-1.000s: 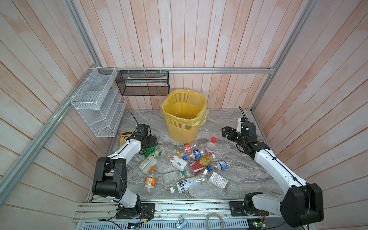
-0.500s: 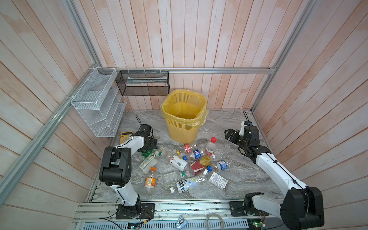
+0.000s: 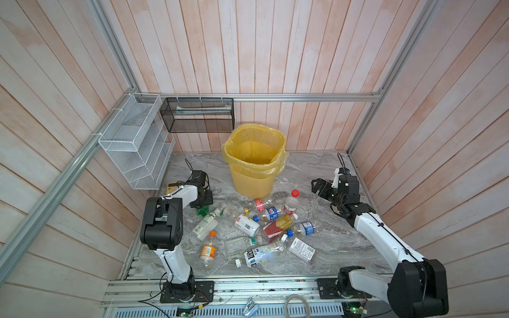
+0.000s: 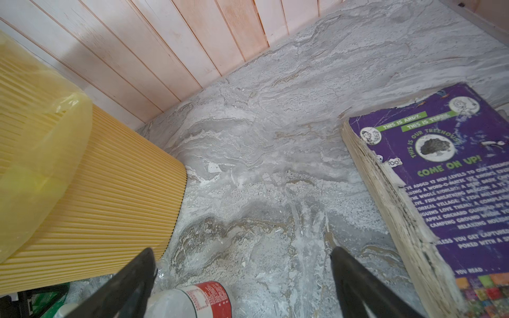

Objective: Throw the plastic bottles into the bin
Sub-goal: 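Lift the green bottle with the left gripper and drop it into the bin, then withdraw the left gripper while the right gripper grasps the red-capped bottle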

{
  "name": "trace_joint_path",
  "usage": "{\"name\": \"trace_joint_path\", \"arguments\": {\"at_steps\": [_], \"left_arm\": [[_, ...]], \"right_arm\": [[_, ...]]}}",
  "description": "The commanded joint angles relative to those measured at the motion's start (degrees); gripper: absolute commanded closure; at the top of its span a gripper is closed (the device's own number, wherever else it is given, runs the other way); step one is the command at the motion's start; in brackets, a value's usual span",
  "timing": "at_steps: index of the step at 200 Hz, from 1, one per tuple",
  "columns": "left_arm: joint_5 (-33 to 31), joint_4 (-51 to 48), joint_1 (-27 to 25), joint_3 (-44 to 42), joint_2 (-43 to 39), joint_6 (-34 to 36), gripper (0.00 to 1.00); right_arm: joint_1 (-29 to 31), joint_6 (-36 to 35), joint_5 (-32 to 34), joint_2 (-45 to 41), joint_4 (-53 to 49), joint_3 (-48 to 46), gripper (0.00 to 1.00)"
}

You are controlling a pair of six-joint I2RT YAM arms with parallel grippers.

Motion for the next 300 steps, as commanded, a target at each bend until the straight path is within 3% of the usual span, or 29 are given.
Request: {"name": "trace_joint_path", "arguments": {"at_steps": [1, 43, 79, 121, 143, 175, 203, 215, 224, 233, 247, 300], "left_arm": [[1.52, 0.94, 0.55, 0.02, -0.36, -0.11, 0.39], [3.52, 2.31, 1.86, 1.18, -7.14, -1.69, 0.46], [4.52, 6.23, 3.01, 3.05, -20.87, -5.59, 0.49], [5.61, 24.18, 2.85, 1.99, -41.28, -9.78, 0.50], [4.99, 35.17, 0.42, 1.61, -46.72, -9.20, 0.51], [5.56, 37.48, -8.52, 10.34, -40.23, -4.41, 0.48], [8.05, 26.86, -18.40, 25.82, -25.41, 1.19, 0.47], [6.19, 16.38, -22.65, 35.77, -18.11, 5.01, 0.37], [1.10, 9.13, -25.26, 42.66, -13.61, 7.03, 0.23], [-2.81, 5.29, -26.39, 46.69, -11.37, 8.66, 0.17], [-4.91, 6.18, -26.44, 46.06, -12.60, 7.84, 0.00], [-9.98, 12.11, -26.43, 36.76, -22.66, 8.47, 0.00]], "right_arm": [[-0.48, 0.62, 0.71, -1.56, 0.76, -1.01, 0.01], [-0.74, 1.51, 1.19, -3.03, 1.00, -1.66, 0.01], [-2.28, 1.16, 2.11, -6.23, 1.95, -3.59, 0.01], [-5.76, 1.34, 2.43, -13.56, 3.69, -7.95, 0.01], [-6.18, 1.25, 3.38, -16.44, 3.39, -9.09, 0.01], [-6.37, 1.60, 2.11, -17.32, 3.29, -9.27, 0.01], [-6.37, 1.56, -0.63, -16.51, 3.06, -7.98, 0.01], [-6.32, 1.45, -0.75, -16.29, 2.23, -7.17, 0.01], [-6.37, 1.13, -0.98, -16.32, 1.51, -6.60, 0.01], [-6.37, 0.78, -1.14, -16.55, 0.87, -6.10, 0.01], [-6.36, 0.16, -1.06, -17.19, -0.28, -5.36, 0.01], [-6.36, 0.49, -3.03, -17.38, -2.25, -2.80, 0.01]]}}
